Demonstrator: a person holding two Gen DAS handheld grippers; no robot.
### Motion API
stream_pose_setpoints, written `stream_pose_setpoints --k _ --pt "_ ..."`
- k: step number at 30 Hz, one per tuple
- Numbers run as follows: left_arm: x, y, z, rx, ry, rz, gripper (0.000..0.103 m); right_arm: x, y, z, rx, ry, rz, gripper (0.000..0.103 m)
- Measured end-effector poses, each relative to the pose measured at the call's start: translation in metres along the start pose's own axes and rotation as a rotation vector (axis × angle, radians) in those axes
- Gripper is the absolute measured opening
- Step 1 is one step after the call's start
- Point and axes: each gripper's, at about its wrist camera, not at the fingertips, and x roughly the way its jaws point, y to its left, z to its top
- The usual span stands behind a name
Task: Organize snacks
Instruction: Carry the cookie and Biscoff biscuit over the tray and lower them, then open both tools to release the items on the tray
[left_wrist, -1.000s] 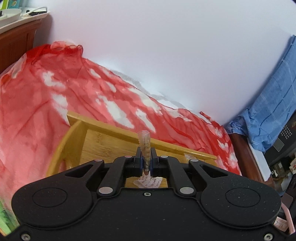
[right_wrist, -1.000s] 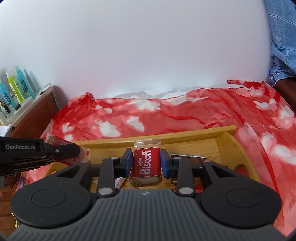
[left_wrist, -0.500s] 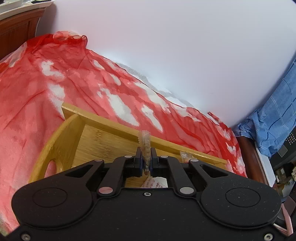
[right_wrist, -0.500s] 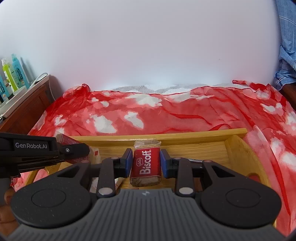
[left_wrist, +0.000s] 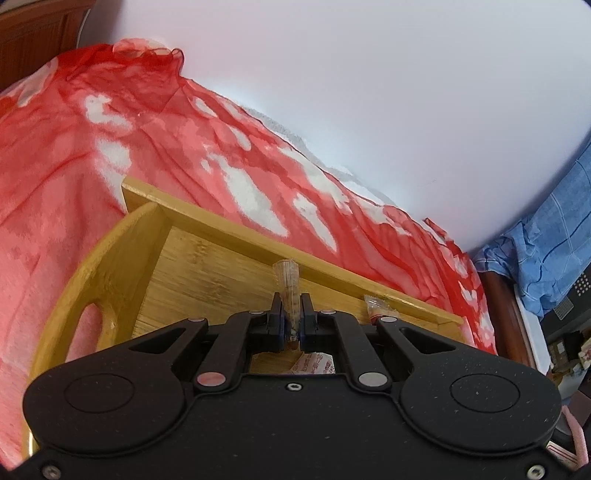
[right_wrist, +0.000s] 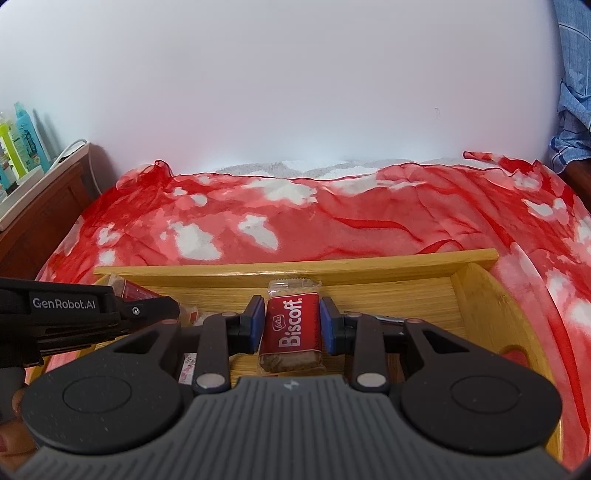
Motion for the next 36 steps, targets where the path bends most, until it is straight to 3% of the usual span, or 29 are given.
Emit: stream_pose_setpoints --k 14,16,20,25,28,36 --pt "0.005 -0.003 -0.002 0.03 0.013 0.019 0.011 0.009 -0.003 -0.003 -0.001 0.006 0.006 0.037" --pt "0.004 -0.007 -0.003 0.055 0.015 0.043 0.015 0.009 -0.002 -0.003 -0.003 0.005 0.006 0.037" --pt "-0.001 -0.015 -0.005 0.123 0.002 0.08 0.038 0.006 -0.002 -0.003 -0.006 -0.001 0.01 0.04" --pt "-0.005 -0.019 -0.007 0.154 0.0 0.122 0.045 0.0 -0.002 -0.002 -0.011 -0.008 0.011 0.04" --pt "-0.01 -0.022 -0.008 0.175 -0.004 0.139 0.05 -0.005 -0.002 -0.002 -0.013 -0.015 0.011 0.055" --pt "-0.029 -0.03 -0.013 0.241 -0.04 0.165 0.081 -0.021 -0.003 -0.001 -0.031 -0.031 0.008 0.06"
